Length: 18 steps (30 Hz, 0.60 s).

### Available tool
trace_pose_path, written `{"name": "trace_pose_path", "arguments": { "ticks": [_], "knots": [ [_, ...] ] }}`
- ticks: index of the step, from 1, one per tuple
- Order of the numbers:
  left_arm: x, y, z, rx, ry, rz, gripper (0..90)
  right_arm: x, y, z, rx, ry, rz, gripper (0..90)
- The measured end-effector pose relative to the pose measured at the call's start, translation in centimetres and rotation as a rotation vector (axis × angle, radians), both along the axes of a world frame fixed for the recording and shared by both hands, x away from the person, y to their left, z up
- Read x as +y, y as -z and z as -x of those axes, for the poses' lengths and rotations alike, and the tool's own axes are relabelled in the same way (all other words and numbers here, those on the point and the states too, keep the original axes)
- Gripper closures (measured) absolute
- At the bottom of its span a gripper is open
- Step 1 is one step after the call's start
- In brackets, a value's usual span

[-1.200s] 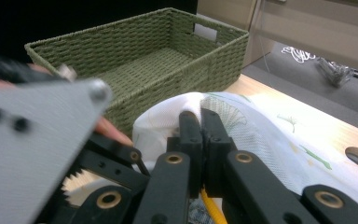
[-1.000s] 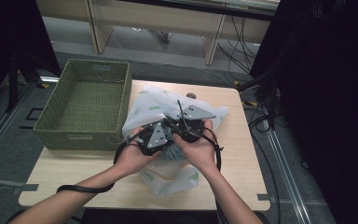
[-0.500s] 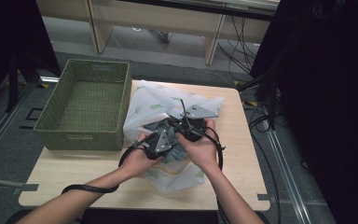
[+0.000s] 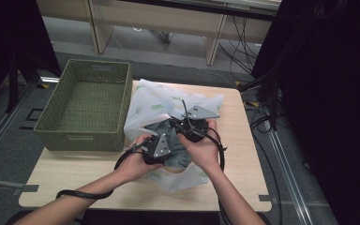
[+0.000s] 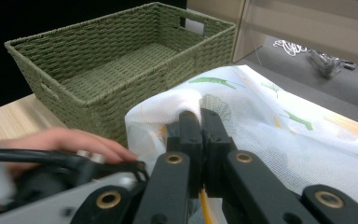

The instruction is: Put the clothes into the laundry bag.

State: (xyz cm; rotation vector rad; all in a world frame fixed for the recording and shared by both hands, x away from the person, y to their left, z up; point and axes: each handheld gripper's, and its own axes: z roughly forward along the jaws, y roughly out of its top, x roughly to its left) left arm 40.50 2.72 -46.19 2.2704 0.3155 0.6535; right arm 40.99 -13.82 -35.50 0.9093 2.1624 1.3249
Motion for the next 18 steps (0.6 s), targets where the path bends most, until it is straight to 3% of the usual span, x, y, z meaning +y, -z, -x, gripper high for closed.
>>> {"name": "trace_pose_path", "arguments": {
  "ticks": [8,14,18],
  "knots": [
    [3.2,-2.2,1.7,-0.035,-0.021,0.032,38.2,0.1,0.0,0.0,0.005,-0.006,0.003,89.9],
    [5.0,-2.4,2.0,-0.040,-0.088,0.041,42.3,0.3,0.2,0.1,0.010,-0.004,0.005,89.8],
    [5.8,-3.0,2.6,-0.061,-0.134,0.074,46.4,0.3,0.2,0.0,0.008,-0.007,0.008,89.8]
  ]
}}
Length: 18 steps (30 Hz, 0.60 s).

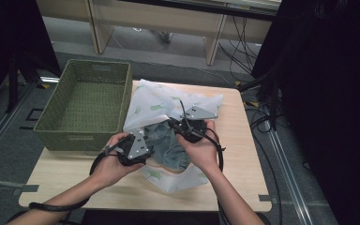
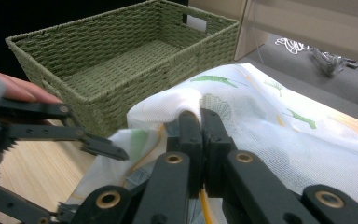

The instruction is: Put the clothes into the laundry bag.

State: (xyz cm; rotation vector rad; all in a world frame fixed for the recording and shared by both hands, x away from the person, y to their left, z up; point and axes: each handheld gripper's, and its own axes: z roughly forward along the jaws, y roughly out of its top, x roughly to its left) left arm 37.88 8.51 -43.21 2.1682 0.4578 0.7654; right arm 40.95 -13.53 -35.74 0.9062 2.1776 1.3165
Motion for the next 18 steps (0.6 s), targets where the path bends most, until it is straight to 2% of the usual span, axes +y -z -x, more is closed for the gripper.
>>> {"name": "trace_pose_path", "arguments": {
  "ticks": [4,7,12,15,18],
  "knots": [
    [1.0,-0.7,0.4,-0.035,-0.056,0.031,47.6,0.0,0.0,0.0,0.004,0.000,-0.001,89.8],
    [1.7,-0.6,0.4,-0.024,-0.091,0.012,46.6,0.0,0.0,0.0,0.004,-0.001,0.002,89.8],
    [3.2,0.8,0.1,0.050,-0.152,-0.079,48.1,0.0,0.1,0.1,0.021,-0.003,0.004,89.8],
    [3.7,1.7,0.0,0.115,-0.152,-0.115,55.2,-0.1,0.2,-0.1,0.015,-0.008,0.013,89.8],
    [3.7,2.3,-0.1,0.170,-0.159,-0.170,63.6,-0.1,0.1,-0.1,0.013,-0.005,0.013,89.8]
  ]
}}
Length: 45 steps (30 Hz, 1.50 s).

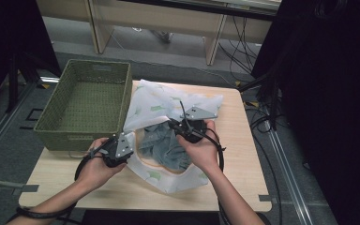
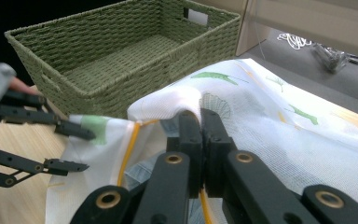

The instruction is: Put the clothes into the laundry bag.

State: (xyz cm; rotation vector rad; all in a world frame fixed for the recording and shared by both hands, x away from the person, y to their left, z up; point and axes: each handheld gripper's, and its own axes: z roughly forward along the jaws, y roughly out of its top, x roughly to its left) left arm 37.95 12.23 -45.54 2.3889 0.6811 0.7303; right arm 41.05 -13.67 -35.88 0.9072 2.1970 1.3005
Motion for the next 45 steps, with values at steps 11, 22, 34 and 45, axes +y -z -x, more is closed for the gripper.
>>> {"name": "trace_pose_path", "arguments": {
  "ticks": [11,22,34,45],
  "knots": [
    [0.5,0.4,0.4,0.121,-0.008,-0.031,89.3,-0.2,0.0,0.0,0.018,-0.012,0.014,89.8],
    [0.8,1.5,3.4,0.254,0.081,-0.077,89.4,0.3,1.0,-0.1,0.065,-0.019,0.043,89.8],
    [-4.0,-1.0,2.3,-0.002,0.239,0.115,44.3,0.5,1.4,-0.3,0.067,-0.030,0.064,89.4],
    [-11.2,1.9,0.0,-0.047,0.367,0.060,31.2,0.5,1.6,-0.5,0.073,-0.032,0.062,89.3]
  ]
}}
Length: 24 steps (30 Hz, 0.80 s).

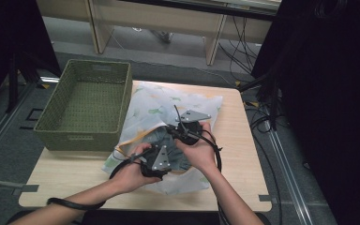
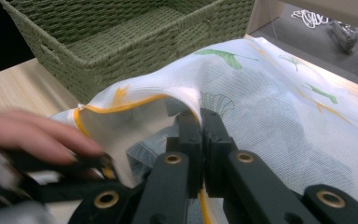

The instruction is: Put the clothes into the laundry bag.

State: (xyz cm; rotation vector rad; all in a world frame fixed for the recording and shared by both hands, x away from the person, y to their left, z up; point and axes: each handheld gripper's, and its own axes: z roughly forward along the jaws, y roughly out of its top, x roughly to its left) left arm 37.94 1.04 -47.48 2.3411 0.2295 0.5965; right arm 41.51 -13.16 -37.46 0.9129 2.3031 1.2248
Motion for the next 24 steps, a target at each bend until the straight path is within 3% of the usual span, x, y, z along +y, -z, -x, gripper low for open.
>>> {"name": "trace_pose_path", "arguments": {
  "ticks": [2,6,9,13,15,18,20,21,22,24],
  "knots": [
    [-0.6,0.6,-0.3,-0.031,-0.002,-0.038,29.1,-0.1,0.0,0.0,0.003,0.005,-0.002,89.3],
    [-1.2,1.7,-0.9,-0.062,-0.019,-0.059,28.1,-0.1,0.1,-0.1,0.005,0.005,-0.004,89.3],
    [-1.4,2.4,-1.1,-0.050,-0.013,-0.072,27.4,-0.1,0.2,-0.1,0.012,0.007,-0.006,89.3],
    [-1.7,2.7,-1.2,-0.068,-0.004,-0.104,30.3,0.0,0.3,-0.2,0.016,0.006,-0.005,89.3],
    [-1.6,2.6,-1.4,-0.088,-0.002,-0.131,41.3,0.1,0.3,-0.1,0.013,0.004,-0.003,89.4],
    [-1.4,2.4,-1.8,-0.099,-0.014,-0.117,64.2,0.1,0.3,-0.1,0.014,0.001,-0.012,89.7],
    [-1.2,2.1,-2.0,-0.104,-0.031,-0.083,76.3,0.2,0.1,0.2,0.032,0.018,-0.031,89.8],
    [-1.0,1.4,-2.2,-0.127,-0.024,-0.129,78.7,0.2,-0.1,0.1,0.010,0.003,-0.025,89.8],
    [-1.0,1.3,-2.2,-0.134,-0.053,-0.056,80.1,0.2,-0.2,0.2,0.007,0.004,-0.036,89.9],
    [-0.7,0.1,-2.4,-0.171,-0.077,-0.037,81.2,0.2,-0.7,0.6,0.005,0.018,-0.056,89.9]
  ]
}}
